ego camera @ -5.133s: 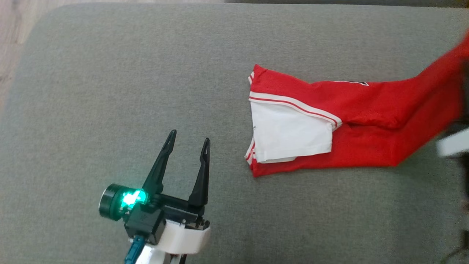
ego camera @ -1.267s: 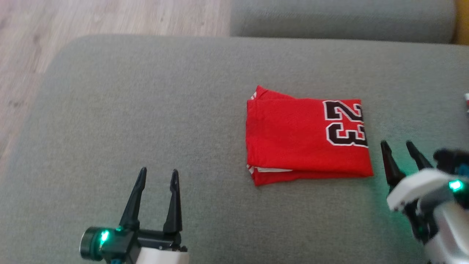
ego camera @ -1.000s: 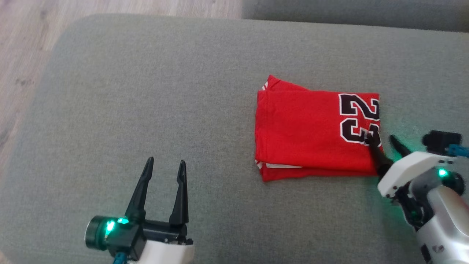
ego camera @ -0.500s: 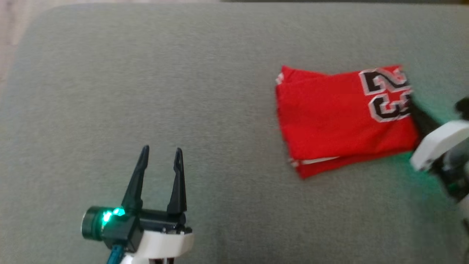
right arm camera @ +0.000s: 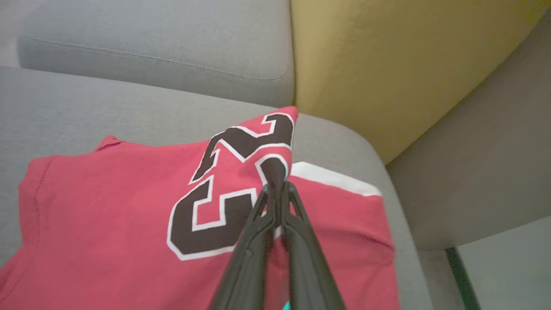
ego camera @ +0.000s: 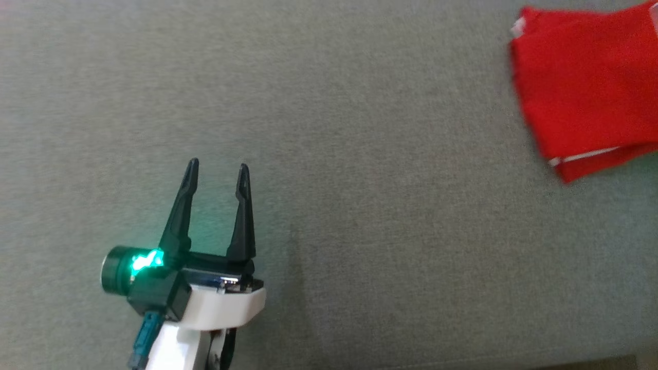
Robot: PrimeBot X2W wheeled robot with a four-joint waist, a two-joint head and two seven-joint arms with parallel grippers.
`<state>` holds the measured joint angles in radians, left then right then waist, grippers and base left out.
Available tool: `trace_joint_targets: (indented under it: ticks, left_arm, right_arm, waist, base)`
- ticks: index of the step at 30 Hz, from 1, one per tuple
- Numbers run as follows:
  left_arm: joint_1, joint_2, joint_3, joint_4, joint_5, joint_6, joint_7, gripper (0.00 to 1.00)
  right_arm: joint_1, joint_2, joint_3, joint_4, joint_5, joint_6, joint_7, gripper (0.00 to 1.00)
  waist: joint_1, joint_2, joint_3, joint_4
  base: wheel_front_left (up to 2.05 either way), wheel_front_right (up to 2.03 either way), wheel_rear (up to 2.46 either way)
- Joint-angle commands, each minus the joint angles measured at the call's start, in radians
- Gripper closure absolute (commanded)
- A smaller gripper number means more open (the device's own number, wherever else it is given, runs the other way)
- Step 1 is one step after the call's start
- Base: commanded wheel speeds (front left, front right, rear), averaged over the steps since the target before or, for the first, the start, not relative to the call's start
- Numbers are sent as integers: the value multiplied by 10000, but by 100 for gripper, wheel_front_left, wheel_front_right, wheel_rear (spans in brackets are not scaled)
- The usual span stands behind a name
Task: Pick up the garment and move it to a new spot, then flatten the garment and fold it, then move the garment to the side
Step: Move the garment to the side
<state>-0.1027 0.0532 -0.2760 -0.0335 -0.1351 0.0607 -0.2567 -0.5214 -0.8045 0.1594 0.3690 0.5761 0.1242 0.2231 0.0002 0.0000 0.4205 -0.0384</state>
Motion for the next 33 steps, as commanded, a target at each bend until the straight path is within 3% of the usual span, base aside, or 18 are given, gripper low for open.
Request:
trace_joint_targets:
  ticks: [1, 11, 18, 20, 22, 23, 24, 30, 33]
  left_arm:
    - [-181, -30, 354, -345, 110, -29, -51, 0]
    - [-507, -30, 415, -340, 195, -190, -51, 0]
    - [-602, -30, 425, -281, 240, -282, -51, 0]
    - [-624, -30, 418, -255, 242, -293, -51, 0]
    - [-629, -30, 414, -235, 234, -302, -51, 0]
    - [-628, -30, 406, -226, 230, -305, -51, 0]
    - [-627, -30, 399, -225, 229, -297, -51, 0]
    - [-635, -30, 359, -212, 197, -208, -51, 0]
    - [-607, -30, 327, -154, 160, -154, -51, 0]
  right_arm:
    - [121, -633, -263, -355, -120, 65, 67, 100]
    - [682, -910, -2444, -1144, -851, 65, 748, 100]
    - [1189, -906, -3302, -1320, -1498, 65, 819, 100]
    - [1245, -877, -3443, -1381, -1781, 65, 764, 84]
    - [1260, -849, -3537, -1434, -2103, 65, 700, 78]
    - [1250, -815, -3600, -1425, -2274, 65, 684, 67]
    - [1243, -783, -3659, -1408, -2463, 65, 696, 0]
    - [1128, -610, -3734, -1533, -3740, 65, -49, 0]
    - [995, -21, -3372, -1619, -4161, 65, -583, 0]
  waist:
    - [-2, 0, 339, -285]
    - [-2, 0, 867, -450]
    - [-2, 0, 936, -382]
    - [-2, 0, 905, -335]
    - [-2, 0, 866, -286]
    - [-2, 0, 842, -257]
    - [-2, 0, 818, -229]
    - [-2, 0, 637, -32]
    - [-2, 0, 393, 146]
  base:
    - [0, 0, 0]
    - [0, 0, 0]
    - [0, 0, 0]
    - [0, 0, 0]
    - [0, 0, 0]
    - [0, 0, 0]
    - [0, 0, 0]
    - [0, 0, 0]
    - [0, 0, 0]
